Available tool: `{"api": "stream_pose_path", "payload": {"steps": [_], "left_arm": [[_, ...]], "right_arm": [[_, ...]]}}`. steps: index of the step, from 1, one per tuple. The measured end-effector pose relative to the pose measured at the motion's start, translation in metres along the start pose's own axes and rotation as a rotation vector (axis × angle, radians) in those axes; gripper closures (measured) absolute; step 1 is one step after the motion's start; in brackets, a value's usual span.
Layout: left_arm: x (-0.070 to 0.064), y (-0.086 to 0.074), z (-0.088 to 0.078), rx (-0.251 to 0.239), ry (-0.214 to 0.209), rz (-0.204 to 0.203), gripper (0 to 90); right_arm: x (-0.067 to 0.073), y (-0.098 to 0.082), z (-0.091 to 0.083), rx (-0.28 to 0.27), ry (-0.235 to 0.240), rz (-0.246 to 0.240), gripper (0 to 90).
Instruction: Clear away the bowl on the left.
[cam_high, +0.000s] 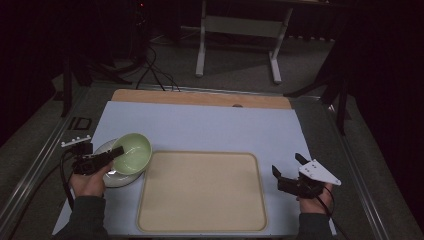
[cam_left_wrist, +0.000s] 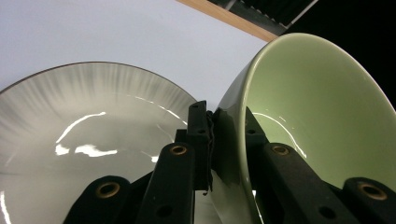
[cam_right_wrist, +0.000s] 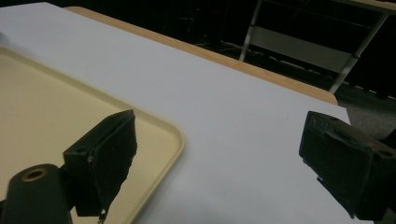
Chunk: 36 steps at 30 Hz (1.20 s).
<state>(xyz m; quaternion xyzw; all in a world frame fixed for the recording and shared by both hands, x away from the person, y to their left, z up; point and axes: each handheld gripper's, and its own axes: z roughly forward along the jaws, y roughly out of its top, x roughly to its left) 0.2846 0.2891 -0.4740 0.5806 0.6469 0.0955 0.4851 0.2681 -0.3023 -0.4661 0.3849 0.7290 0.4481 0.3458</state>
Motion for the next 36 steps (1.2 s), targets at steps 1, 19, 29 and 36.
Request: {"api": "stream_pose_path", "payload": {"steps": [1, 19, 29, 36], "left_arm": [[-0.001, 0.000, 0.000, -0.001, -0.003, 0.000, 81.2], [-0.020, -0.002, 0.008, 0.011, -0.028, 0.040, 81.2], [-0.033, -0.004, 0.016, 0.035, -0.033, 0.084, 81.4], [-0.040, -0.006, 0.022, 0.050, -0.040, 0.099, 81.4]], "right_arm": [[0.000, 0.000, 0.000, 0.000, 0.000, 0.000, 10.9], [0.000, 0.000, 0.000, 0.000, -0.002, 0.000, 10.9], [0.000, 0.000, 0.000, 0.000, -0.001, 0.001, 10.9], [0.000, 0.000, 0.000, 0.000, -0.001, 0.002, 10.9]]}}
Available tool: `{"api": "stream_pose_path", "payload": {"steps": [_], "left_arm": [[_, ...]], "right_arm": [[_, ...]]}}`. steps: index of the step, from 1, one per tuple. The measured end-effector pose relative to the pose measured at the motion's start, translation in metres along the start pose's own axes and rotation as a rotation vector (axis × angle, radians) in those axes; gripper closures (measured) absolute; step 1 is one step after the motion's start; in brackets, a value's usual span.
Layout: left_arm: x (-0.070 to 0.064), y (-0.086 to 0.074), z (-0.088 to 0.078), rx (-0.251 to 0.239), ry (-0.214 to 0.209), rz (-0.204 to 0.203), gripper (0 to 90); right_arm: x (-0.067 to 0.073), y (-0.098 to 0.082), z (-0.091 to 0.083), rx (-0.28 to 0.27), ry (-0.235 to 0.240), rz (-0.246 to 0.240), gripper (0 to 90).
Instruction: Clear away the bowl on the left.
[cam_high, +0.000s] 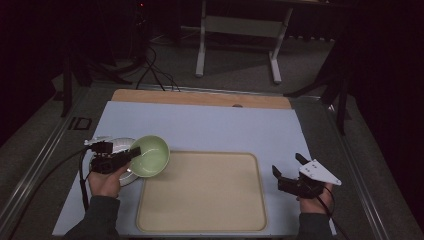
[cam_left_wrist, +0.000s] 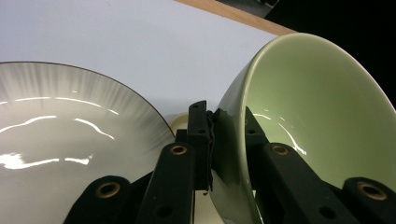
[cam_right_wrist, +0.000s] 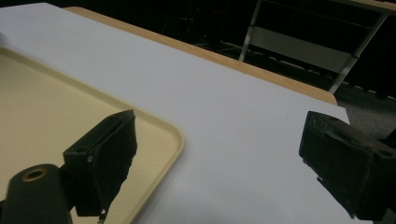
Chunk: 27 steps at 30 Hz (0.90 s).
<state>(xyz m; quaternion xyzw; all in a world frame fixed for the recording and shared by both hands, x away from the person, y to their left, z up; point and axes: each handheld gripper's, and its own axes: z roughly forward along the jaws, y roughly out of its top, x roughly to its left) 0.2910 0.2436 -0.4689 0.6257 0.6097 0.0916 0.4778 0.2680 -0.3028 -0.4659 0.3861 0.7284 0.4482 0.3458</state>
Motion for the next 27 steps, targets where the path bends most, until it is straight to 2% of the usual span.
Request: {"api": "stream_pose_path", "payload": {"steps": [13, 27], "left_arm": [[-0.011, -0.003, 0.010, 0.016, -0.024, 0.012, 81.3], [-0.029, -0.008, 0.027, 0.059, -0.050, 0.052, 81.3]], "right_arm": [[0.000, 0.000, 0.000, 0.000, -0.001, 0.000, 10.9], [0.000, 0.000, 0.000, 0.000, 0.001, 0.000, 10.9]]}}
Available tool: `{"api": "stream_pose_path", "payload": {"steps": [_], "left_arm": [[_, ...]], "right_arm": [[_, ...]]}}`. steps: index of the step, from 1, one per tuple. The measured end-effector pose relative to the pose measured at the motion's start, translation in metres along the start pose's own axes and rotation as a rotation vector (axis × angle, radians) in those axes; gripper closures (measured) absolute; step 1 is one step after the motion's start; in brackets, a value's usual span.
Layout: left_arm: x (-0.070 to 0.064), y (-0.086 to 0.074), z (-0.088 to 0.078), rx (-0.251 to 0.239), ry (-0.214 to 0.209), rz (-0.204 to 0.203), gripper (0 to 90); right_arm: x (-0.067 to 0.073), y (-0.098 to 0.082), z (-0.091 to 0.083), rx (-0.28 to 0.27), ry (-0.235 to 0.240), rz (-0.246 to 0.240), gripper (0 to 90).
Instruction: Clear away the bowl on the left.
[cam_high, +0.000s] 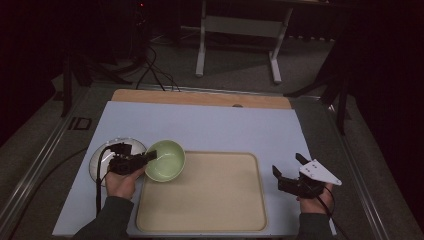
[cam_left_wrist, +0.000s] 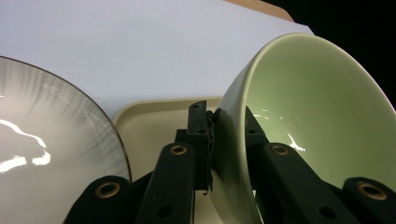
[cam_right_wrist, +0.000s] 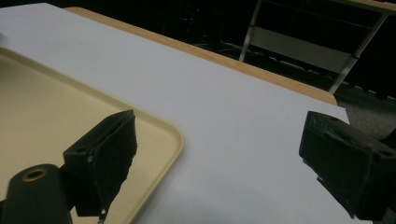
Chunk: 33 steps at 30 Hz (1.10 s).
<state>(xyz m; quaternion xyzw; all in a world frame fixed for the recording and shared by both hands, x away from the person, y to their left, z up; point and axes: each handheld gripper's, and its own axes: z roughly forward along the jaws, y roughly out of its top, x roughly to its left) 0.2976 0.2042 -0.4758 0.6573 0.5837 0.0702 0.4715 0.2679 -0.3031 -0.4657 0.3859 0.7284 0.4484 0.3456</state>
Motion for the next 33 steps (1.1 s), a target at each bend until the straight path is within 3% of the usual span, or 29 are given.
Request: {"api": "stream_pose_path", "payload": {"steps": [20, 33], "left_arm": [[-0.014, -0.003, 0.014, 0.036, -0.027, 0.032, 81.3], [-0.031, -0.010, 0.029, 0.076, -0.051, 0.074, 81.4]], "right_arm": [[0.000, 0.000, 0.000, -0.002, -0.002, -0.001, 10.9], [0.000, 0.000, 0.000, -0.005, -0.004, 0.001, 10.9]]}}
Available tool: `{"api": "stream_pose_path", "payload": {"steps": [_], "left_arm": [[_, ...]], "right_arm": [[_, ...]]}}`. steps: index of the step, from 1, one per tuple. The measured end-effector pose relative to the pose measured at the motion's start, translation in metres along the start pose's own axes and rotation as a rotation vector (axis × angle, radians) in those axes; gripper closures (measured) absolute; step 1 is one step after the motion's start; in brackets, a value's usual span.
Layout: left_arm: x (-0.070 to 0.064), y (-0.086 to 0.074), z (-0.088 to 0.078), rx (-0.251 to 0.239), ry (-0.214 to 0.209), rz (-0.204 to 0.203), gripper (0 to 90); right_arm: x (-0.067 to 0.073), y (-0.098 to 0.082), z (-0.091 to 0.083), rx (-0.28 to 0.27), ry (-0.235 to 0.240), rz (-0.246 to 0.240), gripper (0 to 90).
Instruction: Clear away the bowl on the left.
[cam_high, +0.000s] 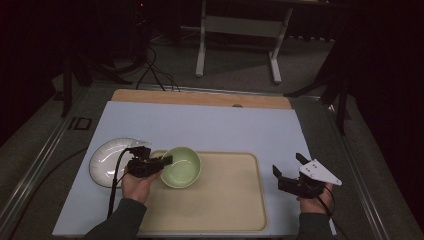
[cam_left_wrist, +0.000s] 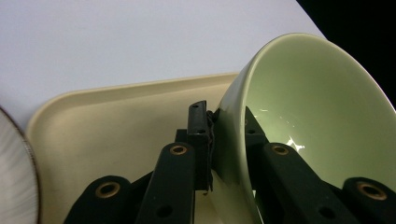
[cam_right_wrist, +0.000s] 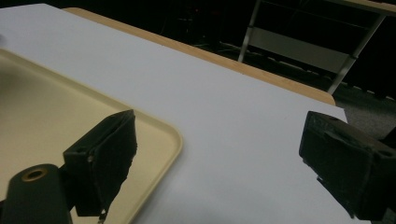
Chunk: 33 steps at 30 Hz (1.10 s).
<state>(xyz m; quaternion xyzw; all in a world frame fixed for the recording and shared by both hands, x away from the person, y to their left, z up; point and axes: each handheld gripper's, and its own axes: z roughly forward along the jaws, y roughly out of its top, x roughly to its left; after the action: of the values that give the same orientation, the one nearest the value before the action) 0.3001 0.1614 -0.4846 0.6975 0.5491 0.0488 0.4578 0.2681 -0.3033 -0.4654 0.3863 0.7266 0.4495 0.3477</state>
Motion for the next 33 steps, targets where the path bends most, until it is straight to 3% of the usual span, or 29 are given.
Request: {"api": "stream_pose_path", "payload": {"steps": [33], "left_arm": [[-0.024, -0.014, 0.034, 0.088, -0.007, 0.057, 81.3]], "right_arm": [[-0.001, 0.000, -0.001, -0.003, -0.007, 0.003, 10.9]]}}
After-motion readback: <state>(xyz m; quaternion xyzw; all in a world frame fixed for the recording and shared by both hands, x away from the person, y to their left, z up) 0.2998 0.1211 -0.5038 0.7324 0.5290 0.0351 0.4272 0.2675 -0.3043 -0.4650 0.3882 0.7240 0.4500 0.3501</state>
